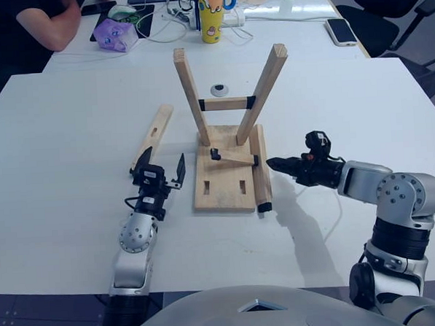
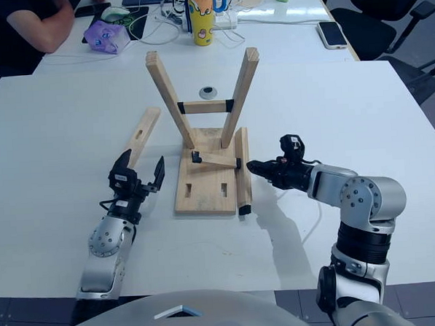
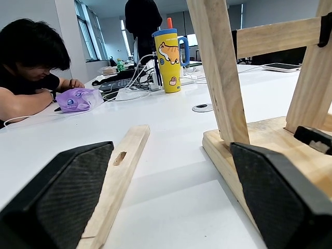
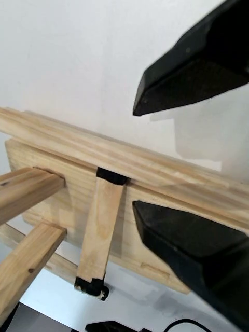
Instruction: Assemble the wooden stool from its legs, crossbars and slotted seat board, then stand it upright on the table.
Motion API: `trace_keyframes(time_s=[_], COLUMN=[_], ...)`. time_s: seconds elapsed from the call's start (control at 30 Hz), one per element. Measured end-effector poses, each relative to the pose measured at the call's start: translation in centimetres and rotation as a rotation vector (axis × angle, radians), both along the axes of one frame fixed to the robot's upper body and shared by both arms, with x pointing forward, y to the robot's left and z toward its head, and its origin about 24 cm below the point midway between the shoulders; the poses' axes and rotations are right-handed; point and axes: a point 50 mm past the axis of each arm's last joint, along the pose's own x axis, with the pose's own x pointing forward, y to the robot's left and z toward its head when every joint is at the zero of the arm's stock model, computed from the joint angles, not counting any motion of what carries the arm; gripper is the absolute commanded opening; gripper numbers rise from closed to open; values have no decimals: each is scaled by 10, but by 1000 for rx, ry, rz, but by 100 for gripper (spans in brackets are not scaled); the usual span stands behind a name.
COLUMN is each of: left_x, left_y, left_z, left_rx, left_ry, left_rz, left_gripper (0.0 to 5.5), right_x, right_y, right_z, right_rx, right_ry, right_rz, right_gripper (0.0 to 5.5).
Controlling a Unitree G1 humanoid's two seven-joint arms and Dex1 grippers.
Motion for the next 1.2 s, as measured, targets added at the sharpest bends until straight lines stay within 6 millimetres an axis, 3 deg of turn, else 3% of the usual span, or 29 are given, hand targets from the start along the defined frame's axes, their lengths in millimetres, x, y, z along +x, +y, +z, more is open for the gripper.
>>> trace_keyframes(time_s=[0.2,0.33,0.87,1.0,1.07,1.2], left_x=[-1,0,6,7,7,5], left_y=[-2,-1,12,12,12,14], left_z=[1,2,1,0,0,-3], left_rx=[-23,-79,-1,4,2,-2], left_ry=[-5,11,43,48,50,62], left_rz=[-32,-43,-7,-8,-5,11], left_gripper=[537,537,540,540,540,540], right_x=[1,0,-5,4,6,5], right_y=[9,12,24,13,-5,-33], right_z=[-2,-6,-17,-16,-18,-18], right_rx=[18,-11,-86,-139,-210,-315], right_ry=[29,54,96,56,60,5], right_rz=[13,29,101,30,-28,-70], right_gripper=[405,405,175,136,105,103])
